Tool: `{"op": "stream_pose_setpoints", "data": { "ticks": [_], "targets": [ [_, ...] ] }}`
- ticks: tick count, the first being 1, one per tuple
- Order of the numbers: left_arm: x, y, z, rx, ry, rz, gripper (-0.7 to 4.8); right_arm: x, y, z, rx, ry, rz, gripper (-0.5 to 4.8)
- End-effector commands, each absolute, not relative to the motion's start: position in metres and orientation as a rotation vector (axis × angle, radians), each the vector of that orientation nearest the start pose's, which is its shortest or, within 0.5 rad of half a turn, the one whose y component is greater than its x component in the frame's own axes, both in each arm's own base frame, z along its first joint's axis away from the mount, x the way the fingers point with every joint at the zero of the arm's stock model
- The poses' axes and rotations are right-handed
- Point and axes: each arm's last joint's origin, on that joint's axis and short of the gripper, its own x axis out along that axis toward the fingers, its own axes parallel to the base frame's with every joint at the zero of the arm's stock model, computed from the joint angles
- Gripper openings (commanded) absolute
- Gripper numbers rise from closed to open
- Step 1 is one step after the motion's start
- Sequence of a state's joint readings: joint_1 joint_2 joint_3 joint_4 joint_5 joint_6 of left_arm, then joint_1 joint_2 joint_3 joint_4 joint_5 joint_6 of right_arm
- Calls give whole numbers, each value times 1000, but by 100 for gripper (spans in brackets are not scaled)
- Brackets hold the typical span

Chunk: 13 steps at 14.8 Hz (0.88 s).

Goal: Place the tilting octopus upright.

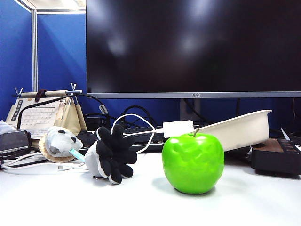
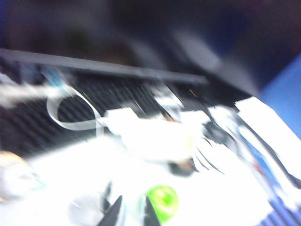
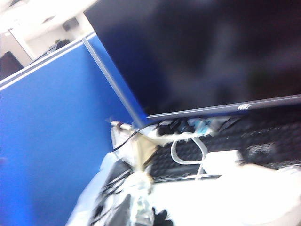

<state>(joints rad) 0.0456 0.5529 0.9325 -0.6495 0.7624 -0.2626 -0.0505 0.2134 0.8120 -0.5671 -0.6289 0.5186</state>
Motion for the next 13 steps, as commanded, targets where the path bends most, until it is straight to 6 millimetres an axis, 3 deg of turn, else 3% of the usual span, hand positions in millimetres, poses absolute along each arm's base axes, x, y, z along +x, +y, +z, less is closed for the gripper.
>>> {"op": "stream_pose_setpoints", "data": {
  "ticks": [1,4,8,11,13],
  "targets": [
    [109,-18,361,-402,427,-765,56,47,18,358,568,259,709,-2],
    [120,-33,361,-369,446,-879,56,76,18,353,640,398,742,-2],
    [142,-84,344,-200,557,-858,52,103,25,344,685,555,824,-2],
    [165,-137,315,-38,658,-819,52,111,55,335,583,692,991,-2],
    [178,-161,293,96,689,-765,52,111,78,318,411,801,898,-1]
  ]
}}
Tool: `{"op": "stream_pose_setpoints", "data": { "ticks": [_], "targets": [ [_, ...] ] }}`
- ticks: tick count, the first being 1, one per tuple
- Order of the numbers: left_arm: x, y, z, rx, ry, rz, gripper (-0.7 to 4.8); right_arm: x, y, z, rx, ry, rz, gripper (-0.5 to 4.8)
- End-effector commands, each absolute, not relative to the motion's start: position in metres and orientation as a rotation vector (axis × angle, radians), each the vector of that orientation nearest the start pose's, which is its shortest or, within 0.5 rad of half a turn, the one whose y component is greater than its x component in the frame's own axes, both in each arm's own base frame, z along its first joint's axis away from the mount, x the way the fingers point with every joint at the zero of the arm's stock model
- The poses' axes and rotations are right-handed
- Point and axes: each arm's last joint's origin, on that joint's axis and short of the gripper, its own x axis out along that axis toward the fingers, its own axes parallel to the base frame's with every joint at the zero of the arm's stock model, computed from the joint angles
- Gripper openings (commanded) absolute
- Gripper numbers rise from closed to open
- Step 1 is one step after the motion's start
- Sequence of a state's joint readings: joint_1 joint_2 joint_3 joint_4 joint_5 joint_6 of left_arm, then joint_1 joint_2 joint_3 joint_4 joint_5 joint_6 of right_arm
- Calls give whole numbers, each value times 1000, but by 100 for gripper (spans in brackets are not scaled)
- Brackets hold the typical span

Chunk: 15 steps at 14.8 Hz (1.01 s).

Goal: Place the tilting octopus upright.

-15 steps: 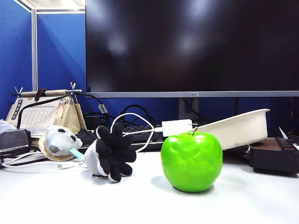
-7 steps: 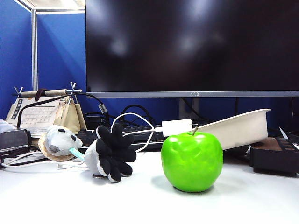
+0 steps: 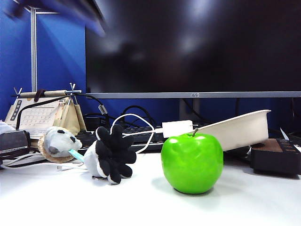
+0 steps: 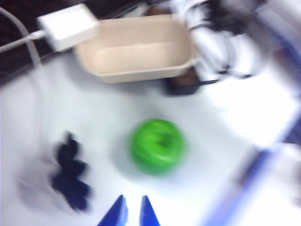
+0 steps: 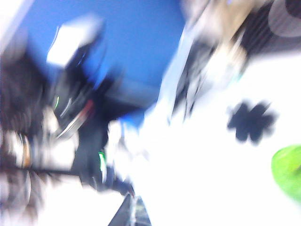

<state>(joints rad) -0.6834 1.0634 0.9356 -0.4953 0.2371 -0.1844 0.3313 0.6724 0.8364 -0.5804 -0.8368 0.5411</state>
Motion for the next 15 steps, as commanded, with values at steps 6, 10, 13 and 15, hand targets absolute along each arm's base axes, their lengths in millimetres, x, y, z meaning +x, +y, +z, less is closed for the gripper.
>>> {"op": "stream_pose_setpoints", "data": {
  "ticks": [6,10,13,15],
  "targets": [
    [198,-170,269,245,715,-575,53,118,137,281,-222,806,690,-1],
    [199,-171,271,233,693,-580,53,138,155,262,-256,861,633,-1],
    [199,-171,270,236,702,-579,53,139,157,258,-266,880,635,-1],
    [197,-170,267,249,741,-583,53,139,158,258,-254,881,646,-1]
  ]
}}
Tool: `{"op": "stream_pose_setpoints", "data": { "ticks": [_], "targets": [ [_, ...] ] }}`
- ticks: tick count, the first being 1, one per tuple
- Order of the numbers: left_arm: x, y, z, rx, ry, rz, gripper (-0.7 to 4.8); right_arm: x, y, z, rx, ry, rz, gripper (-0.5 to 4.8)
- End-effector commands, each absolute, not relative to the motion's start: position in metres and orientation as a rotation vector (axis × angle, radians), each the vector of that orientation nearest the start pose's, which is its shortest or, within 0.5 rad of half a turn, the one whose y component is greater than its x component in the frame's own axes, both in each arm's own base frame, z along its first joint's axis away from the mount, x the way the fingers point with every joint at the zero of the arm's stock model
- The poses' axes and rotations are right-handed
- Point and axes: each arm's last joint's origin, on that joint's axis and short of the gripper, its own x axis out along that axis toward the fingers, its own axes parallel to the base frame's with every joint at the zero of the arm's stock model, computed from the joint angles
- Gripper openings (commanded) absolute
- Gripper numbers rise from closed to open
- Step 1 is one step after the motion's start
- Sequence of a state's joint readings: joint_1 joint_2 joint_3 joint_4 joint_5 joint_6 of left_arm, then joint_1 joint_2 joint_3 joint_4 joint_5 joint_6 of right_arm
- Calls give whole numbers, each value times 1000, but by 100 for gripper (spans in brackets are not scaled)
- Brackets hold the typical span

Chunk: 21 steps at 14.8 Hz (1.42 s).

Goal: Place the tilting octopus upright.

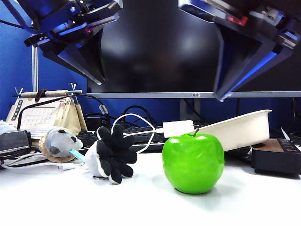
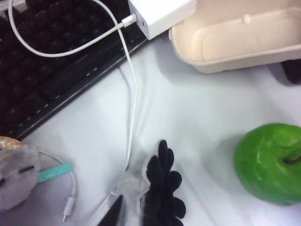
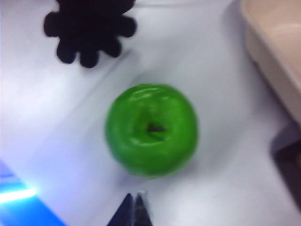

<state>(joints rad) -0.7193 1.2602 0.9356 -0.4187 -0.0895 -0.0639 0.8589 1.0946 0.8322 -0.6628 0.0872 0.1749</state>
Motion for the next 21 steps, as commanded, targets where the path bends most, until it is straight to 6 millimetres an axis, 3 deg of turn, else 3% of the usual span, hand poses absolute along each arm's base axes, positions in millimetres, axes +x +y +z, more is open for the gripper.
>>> {"op": "stream_pose_setpoints", "data": {
  "ticks": [1,7,16,19,21],
  "targets": [
    [196,-169,265,249,763,-600,53,139,158,259,-250,881,648,-1],
    [192,-173,260,196,845,-762,57,140,164,263,-183,858,749,-1],
    [196,-176,250,215,897,-749,57,146,172,273,-103,729,829,-1],
    [199,-178,245,232,906,-729,117,146,173,274,-105,724,831,-1],
    [204,-179,241,258,883,-663,122,146,173,274,-105,723,831,-1]
  ]
}}
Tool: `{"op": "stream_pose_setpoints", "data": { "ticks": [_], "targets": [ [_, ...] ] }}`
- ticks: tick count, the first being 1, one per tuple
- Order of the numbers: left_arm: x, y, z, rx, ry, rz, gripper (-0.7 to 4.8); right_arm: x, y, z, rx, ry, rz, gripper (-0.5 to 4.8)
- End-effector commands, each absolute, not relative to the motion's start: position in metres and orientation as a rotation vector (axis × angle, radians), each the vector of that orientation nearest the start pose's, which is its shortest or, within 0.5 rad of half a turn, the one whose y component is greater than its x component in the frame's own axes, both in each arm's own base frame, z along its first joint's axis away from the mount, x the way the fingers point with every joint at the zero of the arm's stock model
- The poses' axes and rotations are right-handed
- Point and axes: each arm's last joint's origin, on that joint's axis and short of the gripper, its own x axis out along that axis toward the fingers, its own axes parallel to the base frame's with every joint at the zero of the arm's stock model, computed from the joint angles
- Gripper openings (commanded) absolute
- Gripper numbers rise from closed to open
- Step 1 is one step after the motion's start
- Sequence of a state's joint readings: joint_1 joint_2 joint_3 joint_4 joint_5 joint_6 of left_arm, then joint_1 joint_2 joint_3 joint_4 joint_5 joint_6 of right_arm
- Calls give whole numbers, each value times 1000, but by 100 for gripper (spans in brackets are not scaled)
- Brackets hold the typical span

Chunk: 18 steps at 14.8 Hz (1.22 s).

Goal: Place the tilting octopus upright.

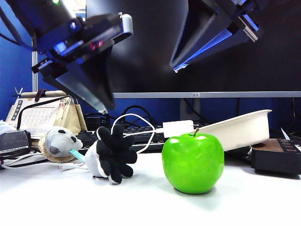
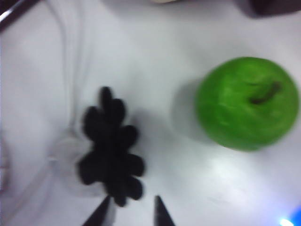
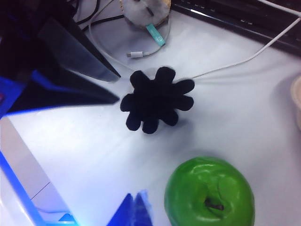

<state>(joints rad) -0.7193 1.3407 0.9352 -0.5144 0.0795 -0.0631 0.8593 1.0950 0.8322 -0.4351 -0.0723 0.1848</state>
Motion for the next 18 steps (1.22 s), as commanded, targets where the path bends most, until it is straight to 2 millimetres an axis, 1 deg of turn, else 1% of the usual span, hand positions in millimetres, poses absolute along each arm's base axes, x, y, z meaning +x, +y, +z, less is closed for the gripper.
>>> {"op": "stream_pose_setpoints", "data": {
  "ticks": [1,2,3,4,5,11,12,13,14,17,18],
  "targets": [
    [206,-180,240,259,878,-658,122,146,173,274,-105,724,832,-1],
    [207,-180,240,258,875,-658,124,146,172,274,-105,724,831,-1],
    [207,-181,239,257,872,-658,141,146,172,274,-105,724,831,-1],
    [209,-182,238,256,871,-658,218,146,173,274,-105,725,831,-1],
    [210,-183,237,256,871,-657,254,146,173,274,-106,725,831,-1],
    [213,-185,233,252,875,-656,257,146,172,274,-105,725,831,-1],
    [213,-186,231,256,885,-653,263,146,172,274,-105,725,831,-1],
    [215,-187,228,260,894,-651,303,146,172,274,-105,725,831,-1],
    [216,-188,224,265,902,-646,322,146,172,274,-106,726,831,-1],
    [220,-187,221,305,887,-561,322,145,172,272,-113,742,827,-1],
    [220,-187,221,303,888,-560,322,145,171,272,-115,747,826,-1]
  ]
}}
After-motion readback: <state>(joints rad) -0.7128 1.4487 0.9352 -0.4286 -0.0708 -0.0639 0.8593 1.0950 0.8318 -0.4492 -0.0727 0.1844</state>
